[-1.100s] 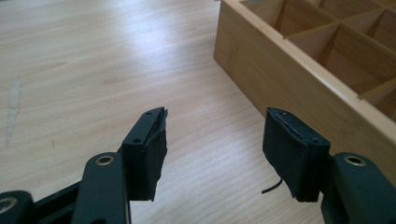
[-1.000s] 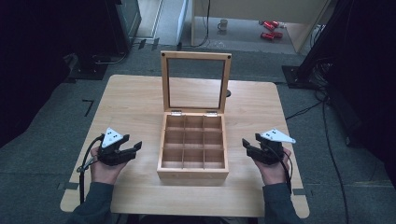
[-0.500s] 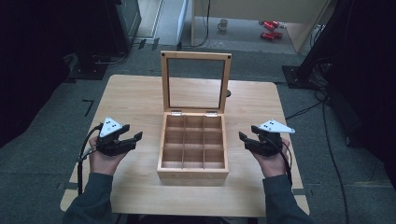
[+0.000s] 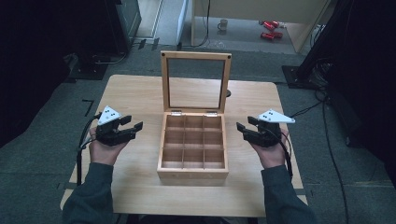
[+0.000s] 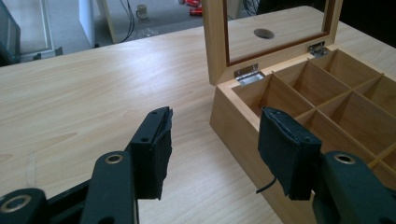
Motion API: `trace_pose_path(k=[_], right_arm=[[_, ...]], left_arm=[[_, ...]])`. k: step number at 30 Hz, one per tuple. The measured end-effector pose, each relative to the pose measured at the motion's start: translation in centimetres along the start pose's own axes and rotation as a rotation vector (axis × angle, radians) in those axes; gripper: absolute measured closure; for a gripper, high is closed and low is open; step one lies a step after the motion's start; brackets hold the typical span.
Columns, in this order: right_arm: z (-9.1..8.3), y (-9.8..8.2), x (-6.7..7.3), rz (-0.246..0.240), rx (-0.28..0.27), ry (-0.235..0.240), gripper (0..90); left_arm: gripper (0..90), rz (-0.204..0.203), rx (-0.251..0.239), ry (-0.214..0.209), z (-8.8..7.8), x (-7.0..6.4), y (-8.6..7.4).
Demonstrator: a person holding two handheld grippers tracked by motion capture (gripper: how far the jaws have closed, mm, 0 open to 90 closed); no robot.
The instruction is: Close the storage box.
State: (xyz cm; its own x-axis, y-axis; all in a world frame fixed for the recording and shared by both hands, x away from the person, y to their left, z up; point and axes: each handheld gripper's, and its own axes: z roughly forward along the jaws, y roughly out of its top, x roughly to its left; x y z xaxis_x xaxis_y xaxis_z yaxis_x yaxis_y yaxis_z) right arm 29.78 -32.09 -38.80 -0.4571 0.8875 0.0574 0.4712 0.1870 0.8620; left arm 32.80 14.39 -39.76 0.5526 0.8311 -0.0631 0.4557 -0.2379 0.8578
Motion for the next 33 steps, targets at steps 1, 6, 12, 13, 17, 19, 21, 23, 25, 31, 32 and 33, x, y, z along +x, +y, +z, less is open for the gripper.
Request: trace_pose_path(k=[1, 6, 12, 13, 17, 19, 21, 23, 25, 31, 32, 33], right_arm=[[0.1, 0.1, 0.0, 0.004, 0.0, 0.001, 47.0], [0.5, 0.7, -0.5, 0.021, -0.011, 0.005, 47.1], [1.0, 1.2, -0.9, 0.023, -0.021, -0.001, 47.2], [1.0, 1.4, -1.0, 0.022, -0.022, -0.001, 47.2], [1.3, 1.7, -1.2, 0.02, -0.028, 0.0, 47.8], [1.6, 1.8, -1.3, 0.019, -0.024, -0.004, 48.3], [1.9, 1.9, -1.4, 0.018, -0.024, -0.002, 49.0], [2.1, 2.0, -1.4, 0.015, -0.025, -0.002, 49.8], [2.4, 2.2, -1.5, 0.014, -0.023, 0.0, 50.5], [3.1, 2.8, -1.4, -0.001, -0.028, 0.002, 51.6], [3.2, 2.9, -1.5, 0.002, -0.026, 0.0, 51.7], [3.2, 2.9, -1.5, 0.002, -0.026, 0.0, 51.7]], left_arm=[[44.8, 0.001, -0.003, 0.002, 0.0, 0.0, 0.2], [44.4, 0.021, -0.008, 0.012, 0.2, 0.0, 1.4], [44.1, 0.039, -0.011, 0.022, 0.6, 0.1, 2.5], [44.1, 0.038, -0.014, 0.021, 0.7, 0.1, 2.7], [43.9, 0.039, -0.02, 0.016, 1.1, 0.2, 3.2], [44.0, 0.038, -0.023, 0.016, 1.3, 0.2, 3.5], [44.0, 0.043, -0.024, 0.017, 1.5, 0.3, 3.8], [44.1, 0.045, -0.025, 0.017, 1.7, 0.3, 4.0], [44.1, 0.045, -0.027, 0.013, 2.0, 0.3, 4.3], [44.2, 0.052, -0.022, 0.013, 2.7, 0.4, 4.9], [44.1, 0.052, -0.022, 0.013, 2.8, 0.3, 5.0], [44.2, 0.052, -0.022, 0.013, 2.8, 0.3, 5.0]])
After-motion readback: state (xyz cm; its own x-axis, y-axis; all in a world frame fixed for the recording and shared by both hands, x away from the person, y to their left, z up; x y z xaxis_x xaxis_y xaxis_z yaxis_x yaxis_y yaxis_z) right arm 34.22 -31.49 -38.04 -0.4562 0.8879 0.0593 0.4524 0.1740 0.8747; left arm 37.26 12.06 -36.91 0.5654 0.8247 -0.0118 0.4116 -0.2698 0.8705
